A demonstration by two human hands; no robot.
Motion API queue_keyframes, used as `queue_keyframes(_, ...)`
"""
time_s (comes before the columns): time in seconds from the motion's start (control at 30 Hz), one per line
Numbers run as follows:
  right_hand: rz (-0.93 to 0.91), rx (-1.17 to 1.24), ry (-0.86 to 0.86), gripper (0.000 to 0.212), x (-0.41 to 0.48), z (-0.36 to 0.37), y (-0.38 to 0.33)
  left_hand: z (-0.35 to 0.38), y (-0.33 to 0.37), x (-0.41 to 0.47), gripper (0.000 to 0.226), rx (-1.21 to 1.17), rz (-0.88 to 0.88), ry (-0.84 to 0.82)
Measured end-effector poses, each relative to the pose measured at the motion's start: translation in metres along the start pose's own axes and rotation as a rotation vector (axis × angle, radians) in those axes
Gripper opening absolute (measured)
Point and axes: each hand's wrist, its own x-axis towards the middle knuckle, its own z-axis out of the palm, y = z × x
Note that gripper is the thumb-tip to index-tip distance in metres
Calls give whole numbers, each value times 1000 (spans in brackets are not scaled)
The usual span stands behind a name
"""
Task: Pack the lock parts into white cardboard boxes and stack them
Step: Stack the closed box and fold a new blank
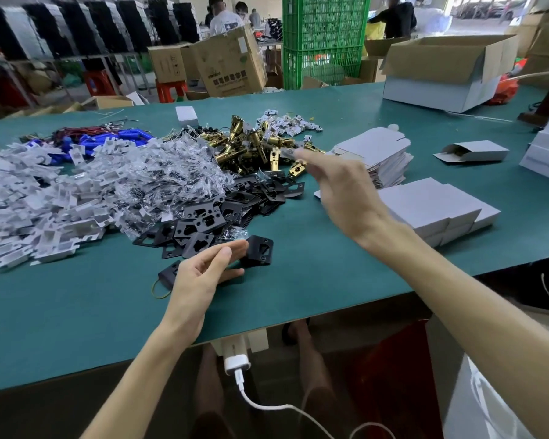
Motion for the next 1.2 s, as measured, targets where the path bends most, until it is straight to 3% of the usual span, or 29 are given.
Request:
queue_keyframes(0.07, -32, 162, -36, 38, -9, 12, -19, -1, 3, 0, 34, -56, -10, 14)
queue_keyframes(0.23, -112, 311, -261, 57, -52, 47, -43, 0, 11, 1, 60, -300, -90, 42)
queue_keyframes(0.37, -116, 431, -309, 62, -81, 69, -51, -6, 12, 2, 71, -387, -109, 28)
queue_keyframes(0.5, 58, 675, -317, 65, -84, 75, -52, -14, 12, 4, 76, -527, -216, 35)
queue_keyframes(0.63, 331, 1074, -388, 49, -77, 76, -53, -20, 15, 4, 64, -706, -314, 32)
queue_keyframes(0.77, 552, 1394, -433, 40, -68, 77, -49, -22, 25, 6, 87, -838, -327, -23)
queue_keyframes(0.83, 601, 1492, -424, 44, -67, 78, -45, -26, 27, 10, 104, -824, -272, -68)
queue_keyframes(0.97, 799, 1654, -382, 58, -70, 79, -31, -34, 29, 17, 108, -803, -162, -150)
queue_keyframes(1.2, 977, 1733, -382, 50, -69, 76, -33, -35, 26, 32, 123, -613, -147, -247)
